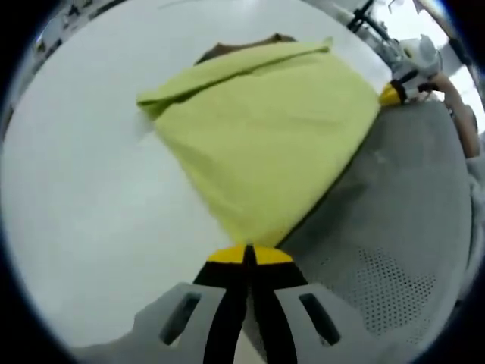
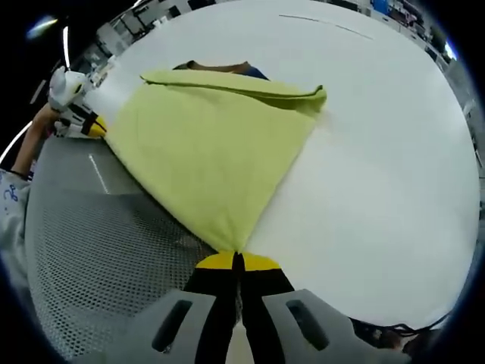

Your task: Fold the garment on the visible template until the final outline fits inside the template.

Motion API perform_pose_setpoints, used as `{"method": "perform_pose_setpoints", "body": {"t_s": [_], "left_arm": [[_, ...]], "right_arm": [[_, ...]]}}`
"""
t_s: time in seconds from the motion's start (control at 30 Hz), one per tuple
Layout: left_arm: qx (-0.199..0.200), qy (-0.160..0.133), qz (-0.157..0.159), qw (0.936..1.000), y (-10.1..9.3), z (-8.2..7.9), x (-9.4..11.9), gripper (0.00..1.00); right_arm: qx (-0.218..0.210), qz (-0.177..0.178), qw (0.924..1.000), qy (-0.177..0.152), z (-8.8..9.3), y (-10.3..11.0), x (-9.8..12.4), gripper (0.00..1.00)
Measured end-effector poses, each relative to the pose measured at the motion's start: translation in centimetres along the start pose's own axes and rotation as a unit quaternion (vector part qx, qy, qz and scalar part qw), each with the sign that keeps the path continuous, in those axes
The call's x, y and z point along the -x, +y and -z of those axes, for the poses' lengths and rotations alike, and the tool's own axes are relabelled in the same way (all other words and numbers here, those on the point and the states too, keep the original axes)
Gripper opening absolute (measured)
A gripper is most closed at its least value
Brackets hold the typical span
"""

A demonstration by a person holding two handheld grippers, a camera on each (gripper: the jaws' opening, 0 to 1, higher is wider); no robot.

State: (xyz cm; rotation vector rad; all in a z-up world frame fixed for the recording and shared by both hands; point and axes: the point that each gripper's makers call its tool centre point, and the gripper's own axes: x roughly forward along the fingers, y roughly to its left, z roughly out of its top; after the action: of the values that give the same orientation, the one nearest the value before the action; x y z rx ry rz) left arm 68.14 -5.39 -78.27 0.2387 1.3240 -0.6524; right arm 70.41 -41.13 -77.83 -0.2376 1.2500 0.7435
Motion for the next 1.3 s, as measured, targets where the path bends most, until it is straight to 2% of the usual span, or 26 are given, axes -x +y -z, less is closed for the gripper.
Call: {"method": "perform_pose_setpoints", "body": {"t_s": [0.5,0.8,0.93,1.3], "left_arm": [[-0.005,0.007,-0.006,0.9999,0.02,0.07,-0.02,0.0],[-0.004,0.006,-0.011,0.9999,-0.04,0.01,-0.09,0.0],[-0.009,0.002,-0.014,0.9999,-0.08,0.01,-0.04,0.0],[-0.018,-0.024,-0.018,0.9994,-0.07,-0.04,0.03,0.0]], "right_arm": [[0.003,-0.005,1.0,0.005,0.16,-0.01,-0.45,0.01],[0.003,0.001,0.9998,0.022,0.16,-0.07,-0.57,0.02],[0.033,0.01,0.9989,0.031,0.09,0.12,-0.57,0.03],[0.031,0.02,0.9991,0.02,0.08,-0.14,-0.48,0.04]]}}
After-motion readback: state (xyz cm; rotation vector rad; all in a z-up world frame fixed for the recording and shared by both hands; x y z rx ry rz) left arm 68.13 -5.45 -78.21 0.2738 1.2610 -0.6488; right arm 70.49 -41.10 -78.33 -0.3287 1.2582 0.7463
